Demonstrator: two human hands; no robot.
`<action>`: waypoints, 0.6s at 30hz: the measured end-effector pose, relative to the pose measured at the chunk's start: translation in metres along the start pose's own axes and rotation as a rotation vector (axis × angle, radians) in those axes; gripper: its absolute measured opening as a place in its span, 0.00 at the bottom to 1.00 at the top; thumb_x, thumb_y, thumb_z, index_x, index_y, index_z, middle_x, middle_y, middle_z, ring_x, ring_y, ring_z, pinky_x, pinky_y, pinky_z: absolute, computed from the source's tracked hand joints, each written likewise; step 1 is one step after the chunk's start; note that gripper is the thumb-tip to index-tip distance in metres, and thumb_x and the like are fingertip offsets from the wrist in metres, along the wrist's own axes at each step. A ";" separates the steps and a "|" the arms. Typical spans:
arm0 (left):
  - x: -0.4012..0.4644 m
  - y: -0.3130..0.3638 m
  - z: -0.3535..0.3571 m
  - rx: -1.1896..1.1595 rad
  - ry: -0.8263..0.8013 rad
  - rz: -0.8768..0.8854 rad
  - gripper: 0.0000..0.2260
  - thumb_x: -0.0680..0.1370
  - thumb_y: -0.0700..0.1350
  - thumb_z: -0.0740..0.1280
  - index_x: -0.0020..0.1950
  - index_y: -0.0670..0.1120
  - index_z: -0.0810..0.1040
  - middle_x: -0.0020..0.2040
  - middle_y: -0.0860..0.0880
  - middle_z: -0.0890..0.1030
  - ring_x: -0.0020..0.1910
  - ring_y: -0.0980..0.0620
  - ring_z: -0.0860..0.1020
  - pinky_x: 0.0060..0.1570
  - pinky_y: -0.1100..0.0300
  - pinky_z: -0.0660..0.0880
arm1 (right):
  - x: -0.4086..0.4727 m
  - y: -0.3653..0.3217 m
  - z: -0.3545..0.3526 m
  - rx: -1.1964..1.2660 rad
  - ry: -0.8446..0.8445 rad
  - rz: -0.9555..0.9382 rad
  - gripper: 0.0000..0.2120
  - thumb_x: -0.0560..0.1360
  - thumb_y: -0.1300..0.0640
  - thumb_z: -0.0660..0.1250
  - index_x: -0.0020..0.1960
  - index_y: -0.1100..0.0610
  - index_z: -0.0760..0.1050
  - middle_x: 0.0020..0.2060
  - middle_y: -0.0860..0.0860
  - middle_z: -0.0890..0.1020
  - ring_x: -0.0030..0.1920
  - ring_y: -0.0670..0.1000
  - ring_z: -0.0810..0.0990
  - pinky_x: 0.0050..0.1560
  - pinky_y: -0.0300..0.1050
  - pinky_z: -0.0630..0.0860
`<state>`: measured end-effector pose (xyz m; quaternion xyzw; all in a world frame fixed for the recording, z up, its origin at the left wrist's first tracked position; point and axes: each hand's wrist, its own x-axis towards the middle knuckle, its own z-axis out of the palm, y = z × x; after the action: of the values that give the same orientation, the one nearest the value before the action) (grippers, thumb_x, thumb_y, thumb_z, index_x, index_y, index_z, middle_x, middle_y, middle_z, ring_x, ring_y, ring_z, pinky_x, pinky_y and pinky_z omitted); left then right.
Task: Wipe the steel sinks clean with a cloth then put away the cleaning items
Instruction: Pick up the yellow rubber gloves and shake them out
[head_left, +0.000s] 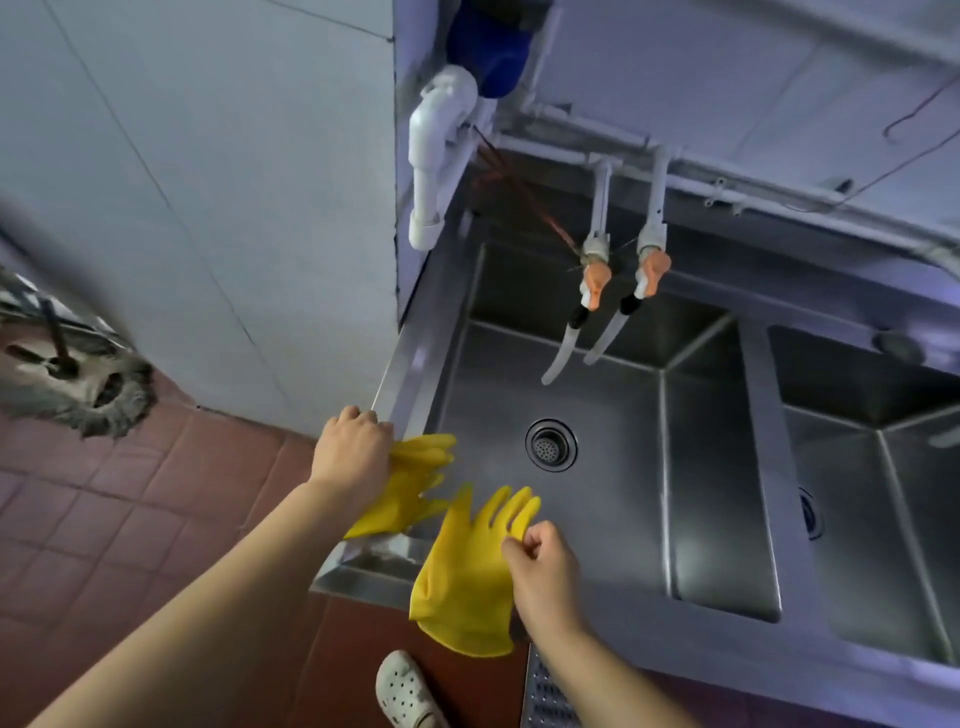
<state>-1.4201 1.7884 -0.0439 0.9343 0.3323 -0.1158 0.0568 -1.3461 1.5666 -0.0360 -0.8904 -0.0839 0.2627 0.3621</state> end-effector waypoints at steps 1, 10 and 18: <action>0.000 0.003 -0.004 -0.002 -0.021 0.009 0.11 0.75 0.42 0.61 0.55 0.49 0.78 0.52 0.49 0.78 0.56 0.46 0.72 0.48 0.58 0.67 | 0.002 0.002 -0.006 0.037 0.042 -0.002 0.16 0.72 0.61 0.69 0.33 0.51 0.64 0.27 0.45 0.69 0.33 0.52 0.69 0.37 0.46 0.64; -0.024 0.080 -0.044 -0.377 0.030 -0.017 0.09 0.73 0.55 0.64 0.40 0.51 0.70 0.34 0.53 0.73 0.34 0.49 0.70 0.30 0.58 0.63 | 0.013 0.036 -0.107 0.256 0.325 -0.059 0.07 0.74 0.60 0.68 0.40 0.56 0.70 0.32 0.47 0.75 0.34 0.47 0.73 0.34 0.44 0.65; -0.068 0.235 -0.073 -0.575 0.088 0.023 0.07 0.73 0.47 0.68 0.42 0.51 0.70 0.35 0.52 0.74 0.34 0.52 0.73 0.31 0.57 0.66 | -0.005 0.116 -0.255 0.396 0.502 -0.122 0.09 0.75 0.58 0.67 0.39 0.51 0.69 0.34 0.50 0.76 0.36 0.50 0.74 0.35 0.44 0.67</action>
<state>-1.3089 1.5792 0.0505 0.8877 0.3431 0.0245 0.3061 -1.2202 1.3276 0.0388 -0.8330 0.0077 0.0238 0.5527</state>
